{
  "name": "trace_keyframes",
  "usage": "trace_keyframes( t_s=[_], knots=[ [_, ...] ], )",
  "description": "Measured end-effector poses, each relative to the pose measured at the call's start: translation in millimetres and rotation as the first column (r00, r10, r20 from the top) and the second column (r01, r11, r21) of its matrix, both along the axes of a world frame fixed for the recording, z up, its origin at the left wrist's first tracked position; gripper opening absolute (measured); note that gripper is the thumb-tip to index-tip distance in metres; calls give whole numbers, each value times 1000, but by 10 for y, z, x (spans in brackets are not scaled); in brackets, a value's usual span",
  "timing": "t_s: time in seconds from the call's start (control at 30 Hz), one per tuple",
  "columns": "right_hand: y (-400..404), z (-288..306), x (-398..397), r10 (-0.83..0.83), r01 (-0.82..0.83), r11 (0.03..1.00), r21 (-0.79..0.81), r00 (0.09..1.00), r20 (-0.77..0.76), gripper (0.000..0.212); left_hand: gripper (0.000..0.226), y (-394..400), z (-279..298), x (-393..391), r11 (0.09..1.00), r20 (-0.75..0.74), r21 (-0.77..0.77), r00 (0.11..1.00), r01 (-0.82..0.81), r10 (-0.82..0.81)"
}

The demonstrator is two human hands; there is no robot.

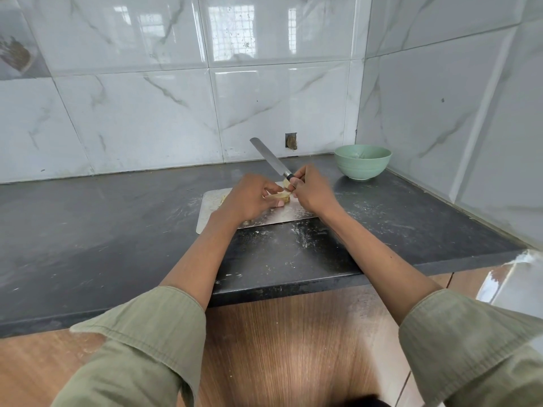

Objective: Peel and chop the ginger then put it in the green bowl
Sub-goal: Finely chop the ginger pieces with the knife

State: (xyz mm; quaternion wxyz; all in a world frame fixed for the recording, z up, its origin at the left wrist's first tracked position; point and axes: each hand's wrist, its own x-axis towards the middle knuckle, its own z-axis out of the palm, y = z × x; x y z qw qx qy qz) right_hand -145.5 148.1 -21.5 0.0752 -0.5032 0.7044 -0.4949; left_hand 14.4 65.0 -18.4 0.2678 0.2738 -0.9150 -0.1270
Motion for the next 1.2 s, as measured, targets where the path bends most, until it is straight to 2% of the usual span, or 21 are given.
trace_keyframes(
  t_s=[0.17, 0.27, 0.43, 0.57, 0.8, 0.97, 1.2],
  knots=[
    [197, 46, 30, -70, 76, 992, -105, 996, 63, 9, 32, 15, -6, 18, 997, -24, 32, 998, 65, -65],
    [370, 42, 106, -79, 89, 989, -120, 993, 84, 7, 24, 10, -22, -4, 999, -27, 38, 999, 37, -36],
    [679, 5, 280, -201, 198, 980, -36, 948, -245, 21, 17, 41, -2, -24, 998, -69, 60, 998, -5, 9],
    [784, 9, 381, -229, 263, 964, 33, 891, -392, 15, 15, 51, -7, -30, 999, -79, 54, 997, 4, 0],
    [770, 3, 441, -213, 273, 960, 61, 857, -468, 17, 9, 17, -32, -7, 997, -84, 71, 996, -30, 36],
    [759, -15, 445, -193, 254, 965, 70, 863, -467, 17, 8, -6, -46, -15, 998, -64, 50, 997, -49, 52],
    [734, -17, 474, -210, 281, 958, 60, 827, -521, 24, 12, 5, -44, -28, 998, -69, 47, 996, -46, 49]
  ],
)
